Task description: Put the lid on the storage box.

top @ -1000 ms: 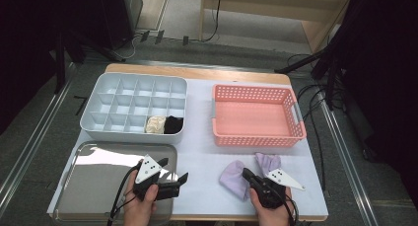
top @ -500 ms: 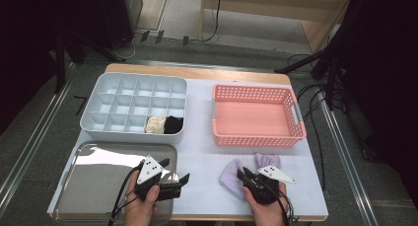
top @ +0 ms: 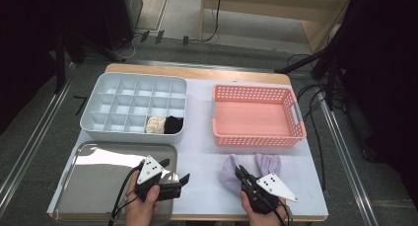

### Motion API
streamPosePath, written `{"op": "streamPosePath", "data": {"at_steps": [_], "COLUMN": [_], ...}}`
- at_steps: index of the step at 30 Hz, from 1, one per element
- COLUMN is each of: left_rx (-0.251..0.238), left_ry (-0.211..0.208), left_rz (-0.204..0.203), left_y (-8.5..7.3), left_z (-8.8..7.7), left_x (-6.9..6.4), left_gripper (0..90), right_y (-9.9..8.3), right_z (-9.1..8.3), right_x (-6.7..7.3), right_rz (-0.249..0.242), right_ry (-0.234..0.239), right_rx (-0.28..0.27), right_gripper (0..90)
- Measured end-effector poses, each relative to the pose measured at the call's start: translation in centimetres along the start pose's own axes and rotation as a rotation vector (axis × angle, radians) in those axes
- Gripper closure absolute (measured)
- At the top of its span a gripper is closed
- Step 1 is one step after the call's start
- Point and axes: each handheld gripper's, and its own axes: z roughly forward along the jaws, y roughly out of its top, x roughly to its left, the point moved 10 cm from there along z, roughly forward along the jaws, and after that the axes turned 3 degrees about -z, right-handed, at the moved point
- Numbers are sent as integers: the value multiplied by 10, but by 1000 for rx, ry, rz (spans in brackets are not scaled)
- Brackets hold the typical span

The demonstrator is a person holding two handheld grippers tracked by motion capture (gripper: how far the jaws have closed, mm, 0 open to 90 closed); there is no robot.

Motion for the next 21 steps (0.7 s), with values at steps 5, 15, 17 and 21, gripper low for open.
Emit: {"op": "streamPosePath", "data": {"at_steps": [5,15,17,21], "left_rx": [6,5,2,3], "left_ry": [-2,-4,0,0], "left_rz": [9,3,5,4], "left_y": [-1,0,0,0], "left_z": [1,1,0,0], "left_x": [-1,-1,-1,0], "left_gripper": [163,163,163,163], "right_y": [1,-5,-3,4], "right_z": [6,18,16,10], "right_x": [-25,-31,-29,-31], "right_rz": [57,56,57,54], "right_ry": [-30,-24,-24,-52], "right_rx": [-11,15,0,-33], "right_gripper": [854,837,835,817]}}
